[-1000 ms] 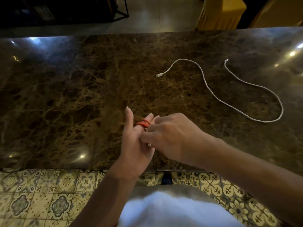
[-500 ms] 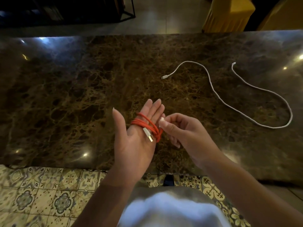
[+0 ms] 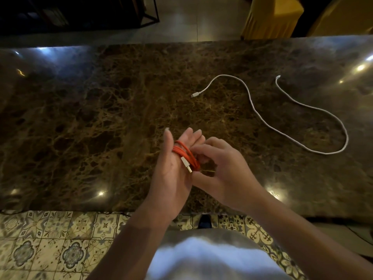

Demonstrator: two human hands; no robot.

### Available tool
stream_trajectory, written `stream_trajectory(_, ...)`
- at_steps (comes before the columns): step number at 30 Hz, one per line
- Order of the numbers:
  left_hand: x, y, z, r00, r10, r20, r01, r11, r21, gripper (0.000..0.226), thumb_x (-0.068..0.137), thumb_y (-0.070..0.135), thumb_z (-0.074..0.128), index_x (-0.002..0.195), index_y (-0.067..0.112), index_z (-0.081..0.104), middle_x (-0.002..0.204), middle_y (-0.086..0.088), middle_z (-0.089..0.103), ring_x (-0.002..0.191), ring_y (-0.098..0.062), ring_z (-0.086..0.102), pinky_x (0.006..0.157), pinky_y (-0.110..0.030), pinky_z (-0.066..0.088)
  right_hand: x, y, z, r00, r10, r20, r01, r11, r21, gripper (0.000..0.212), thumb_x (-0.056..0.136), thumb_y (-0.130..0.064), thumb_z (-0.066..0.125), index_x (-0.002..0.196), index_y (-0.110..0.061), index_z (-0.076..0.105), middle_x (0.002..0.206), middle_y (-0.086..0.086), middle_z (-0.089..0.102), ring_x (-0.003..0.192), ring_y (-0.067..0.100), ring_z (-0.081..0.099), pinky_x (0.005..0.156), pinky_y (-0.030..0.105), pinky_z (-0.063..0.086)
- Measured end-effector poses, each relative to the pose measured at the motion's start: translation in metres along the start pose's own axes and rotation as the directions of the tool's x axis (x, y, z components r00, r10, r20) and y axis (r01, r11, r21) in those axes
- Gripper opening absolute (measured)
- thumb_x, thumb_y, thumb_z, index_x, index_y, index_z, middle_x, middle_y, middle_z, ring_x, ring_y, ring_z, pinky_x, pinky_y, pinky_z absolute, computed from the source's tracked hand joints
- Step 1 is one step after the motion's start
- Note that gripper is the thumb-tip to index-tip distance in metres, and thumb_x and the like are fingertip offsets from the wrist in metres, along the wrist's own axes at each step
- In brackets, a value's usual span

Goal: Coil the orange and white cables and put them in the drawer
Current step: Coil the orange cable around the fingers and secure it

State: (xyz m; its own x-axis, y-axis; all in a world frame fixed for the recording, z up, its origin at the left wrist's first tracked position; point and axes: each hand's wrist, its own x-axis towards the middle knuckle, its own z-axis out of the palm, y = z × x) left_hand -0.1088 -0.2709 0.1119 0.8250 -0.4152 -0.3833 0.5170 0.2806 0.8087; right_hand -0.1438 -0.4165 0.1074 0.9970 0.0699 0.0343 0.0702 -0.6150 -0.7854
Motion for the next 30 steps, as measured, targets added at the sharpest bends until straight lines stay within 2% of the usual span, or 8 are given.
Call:
stream_trajectory(5, 0.002, 0.000, -0.009, 0.995, -0.065, 0.080, 0.061, 0.997, 0.052, 0.071, 0.097, 0.056, 0.048, 0.154, 0.013, 0.045, 0.155, -0.007, 0.055, 0.146, -0.020, 0.049, 0.127, -0.046, 0.027, 0.002, -0.003, -0.001, 0.996, -0.080, -0.028, 0.078, 0.995, -0.069, 0.033, 0.078, -0.040, 0.065, 0.103, -0.023, 0.079, 0.098, -0.013, 0.067, 0.091, 0.012, 0.053, 0.078, 0.027, 0.048)
stream_trajectory(9, 0.000, 0.005, -0.020, 0.958, -0.087, 0.272, 0.087, 0.996, 0.011, 0.086, 0.098, 0.058, 0.058, 0.161, 0.007, 0.030, 0.168, -0.015, 0.033, 0.158, -0.027, 0.028, 0.127, -0.037, 0.027, -0.001, -0.006, -0.006, 0.988, -0.154, 0.016, 0.155, 0.988, -0.023, 0.030, 0.079, -0.023, 0.077, 0.109, -0.020, 0.080, 0.104, -0.009, 0.072, 0.098, 0.017, 0.060, 0.084, 0.039, 0.053)
stream_trajectory(12, -0.003, 0.007, -0.020, 0.941, -0.003, 0.339, 0.049, 0.991, -0.126, 0.086, 0.100, 0.058, 0.054, 0.161, 0.003, 0.028, 0.168, -0.019, 0.029, 0.158, -0.030, 0.026, 0.120, -0.034, 0.037, 0.003, -0.010, -0.013, 0.972, -0.229, 0.050, 0.231, 0.972, -0.042, 0.030, 0.083, -0.020, 0.080, 0.113, -0.018, 0.079, 0.110, -0.008, 0.071, 0.103, 0.016, 0.057, 0.089, 0.033, 0.050)
stream_trajectory(16, -0.013, 0.004, -0.007, 0.967, 0.114, 0.227, -0.049, 0.961, -0.271, 0.092, 0.094, 0.062, 0.058, 0.159, 0.002, 0.032, 0.164, -0.022, 0.038, 0.155, -0.034, 0.033, 0.123, -0.038, 0.036, 0.008, -0.011, -0.021, 0.987, -0.149, 0.067, 0.134, 0.973, 0.190, 0.042, 0.080, -0.005, 0.086, 0.118, -0.017, 0.073, 0.097, -0.015, 0.069, 0.094, 0.001, 0.065, 0.080, 0.016, 0.049)
stream_trajectory(18, -0.015, 0.006, -0.005, 0.973, 0.154, 0.174, -0.098, 0.951, -0.295, 0.093, 0.094, 0.066, 0.049, 0.161, 0.006, 0.028, 0.165, -0.019, 0.037, 0.155, -0.032, 0.033, 0.126, -0.042, 0.030, 0.011, -0.010, -0.021, 0.997, -0.068, 0.038, 0.054, 0.955, 0.293, 0.052, 0.077, -0.007, 0.090, 0.122, -0.021, 0.067, 0.099, -0.013, 0.069, 0.094, 0.005, 0.068, 0.082, 0.018, 0.052)
stream_trajectory(21, -0.013, 0.012, -0.006, 0.975, 0.187, 0.120, -0.148, 0.950, -0.276, 0.095, 0.090, 0.070, 0.038, 0.162, 0.009, 0.027, 0.165, -0.013, 0.040, 0.155, -0.027, 0.035, 0.128, -0.045, 0.021, 0.012, -0.011, -0.017, 0.992, -0.058, -0.109, 0.066, 0.996, 0.066, 0.040, 0.072, -0.039, 0.090, 0.108, -0.028, 0.075, 0.110, -0.012, 0.062, 0.103, 0.008, 0.062, 0.088, 0.031, 0.057)
stream_trajectory(23, -0.011, 0.013, -0.006, 0.974, 0.203, 0.097, -0.172, 0.951, -0.257, 0.097, 0.088, 0.071, 0.038, 0.162, 0.009, 0.026, 0.165, -0.010, 0.041, 0.154, -0.024, 0.036, 0.128, -0.044, 0.017, 0.007, -0.011, -0.012, 0.985, -0.041, -0.169, 0.041, 0.999, -0.003, 0.036, 0.074, -0.049, 0.083, 0.104, -0.030, 0.079, 0.103, -0.010, 0.063, 0.095, 0.013, 0.062, 0.079, 0.039, 0.057)
stream_trajectory(30, -0.005, 0.003, -0.003, 0.953, 0.303, -0.003, -0.302, 0.949, -0.090, 0.108, 0.084, 0.074, 0.063, 0.162, 0.009, 0.026, 0.166, -0.008, 0.039, 0.155, -0.020, 0.035, 0.129, -0.043, 0.018, 0.006, -0.011, 0.012, 0.962, -0.142, -0.234, 0.136, 0.990, -0.042, 0.022, 0.089, -0.023, 0.080, 0.108, -0.015, 0.081, 0.100, -0.001, 0.069, 0.084, 0.011, 0.065, 0.070, 0.033, 0.059)
